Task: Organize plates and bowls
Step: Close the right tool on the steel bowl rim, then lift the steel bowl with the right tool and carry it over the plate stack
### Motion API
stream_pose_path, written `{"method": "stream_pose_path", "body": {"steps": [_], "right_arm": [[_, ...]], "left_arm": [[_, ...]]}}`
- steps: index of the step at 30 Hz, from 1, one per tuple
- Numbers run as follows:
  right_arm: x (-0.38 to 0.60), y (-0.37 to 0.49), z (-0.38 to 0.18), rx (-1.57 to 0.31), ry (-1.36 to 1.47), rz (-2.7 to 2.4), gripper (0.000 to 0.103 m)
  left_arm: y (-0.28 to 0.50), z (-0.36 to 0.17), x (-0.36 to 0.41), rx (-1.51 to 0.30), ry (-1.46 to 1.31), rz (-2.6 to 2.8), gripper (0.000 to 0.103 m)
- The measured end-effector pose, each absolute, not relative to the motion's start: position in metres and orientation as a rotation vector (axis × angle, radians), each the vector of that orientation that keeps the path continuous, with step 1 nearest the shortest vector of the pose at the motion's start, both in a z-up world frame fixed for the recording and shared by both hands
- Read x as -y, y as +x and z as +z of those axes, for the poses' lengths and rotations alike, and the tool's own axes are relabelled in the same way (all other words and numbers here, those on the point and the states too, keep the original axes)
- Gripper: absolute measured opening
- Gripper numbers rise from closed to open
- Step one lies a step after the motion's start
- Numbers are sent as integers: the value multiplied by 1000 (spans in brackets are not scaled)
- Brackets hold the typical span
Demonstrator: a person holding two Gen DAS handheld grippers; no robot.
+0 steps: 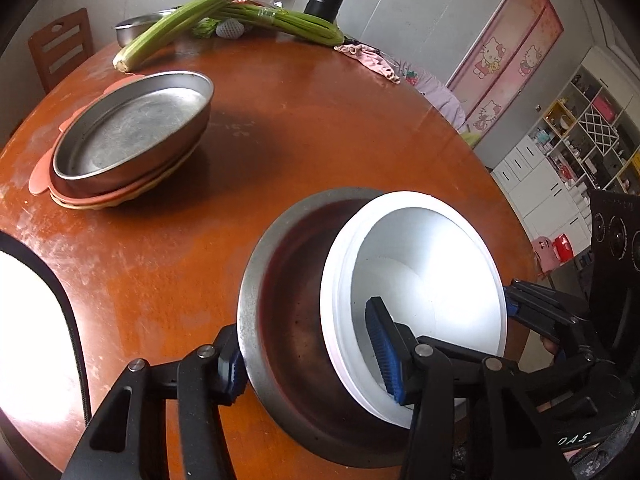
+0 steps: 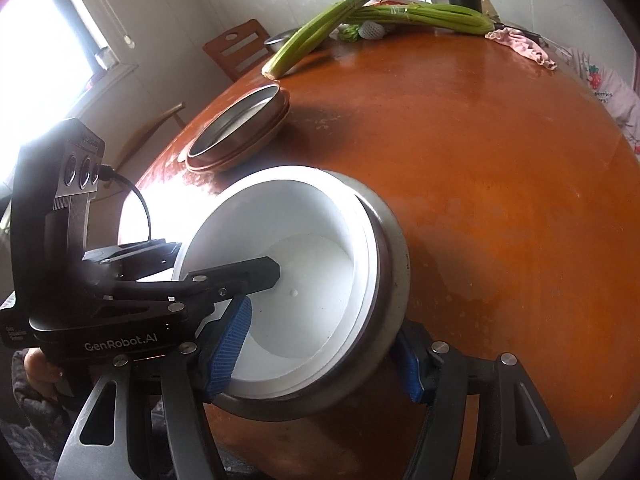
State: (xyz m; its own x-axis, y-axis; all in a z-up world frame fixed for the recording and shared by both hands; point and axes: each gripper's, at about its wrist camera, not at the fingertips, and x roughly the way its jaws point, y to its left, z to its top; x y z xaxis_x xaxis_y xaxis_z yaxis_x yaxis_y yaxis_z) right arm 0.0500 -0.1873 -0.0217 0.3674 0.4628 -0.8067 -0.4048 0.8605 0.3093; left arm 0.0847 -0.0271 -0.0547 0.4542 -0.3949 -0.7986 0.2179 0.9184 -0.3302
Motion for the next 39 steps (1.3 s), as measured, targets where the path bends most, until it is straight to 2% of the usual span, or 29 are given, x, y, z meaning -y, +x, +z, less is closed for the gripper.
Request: {"method": "stream_pose_path", "body": {"steps": [15, 28, 39], "right_arm": [[168, 74, 4, -1022, 77, 604, 67], [119, 111, 47, -960, 35, 656, 67], [74, 153, 61, -941, -6, 690, 67]], "left_arm": [[101, -21, 1, -979, -185, -330, 52], [132, 25, -48, -909, -187, -270, 52], [164, 39, -90, -883, -186, -223, 52]]}}
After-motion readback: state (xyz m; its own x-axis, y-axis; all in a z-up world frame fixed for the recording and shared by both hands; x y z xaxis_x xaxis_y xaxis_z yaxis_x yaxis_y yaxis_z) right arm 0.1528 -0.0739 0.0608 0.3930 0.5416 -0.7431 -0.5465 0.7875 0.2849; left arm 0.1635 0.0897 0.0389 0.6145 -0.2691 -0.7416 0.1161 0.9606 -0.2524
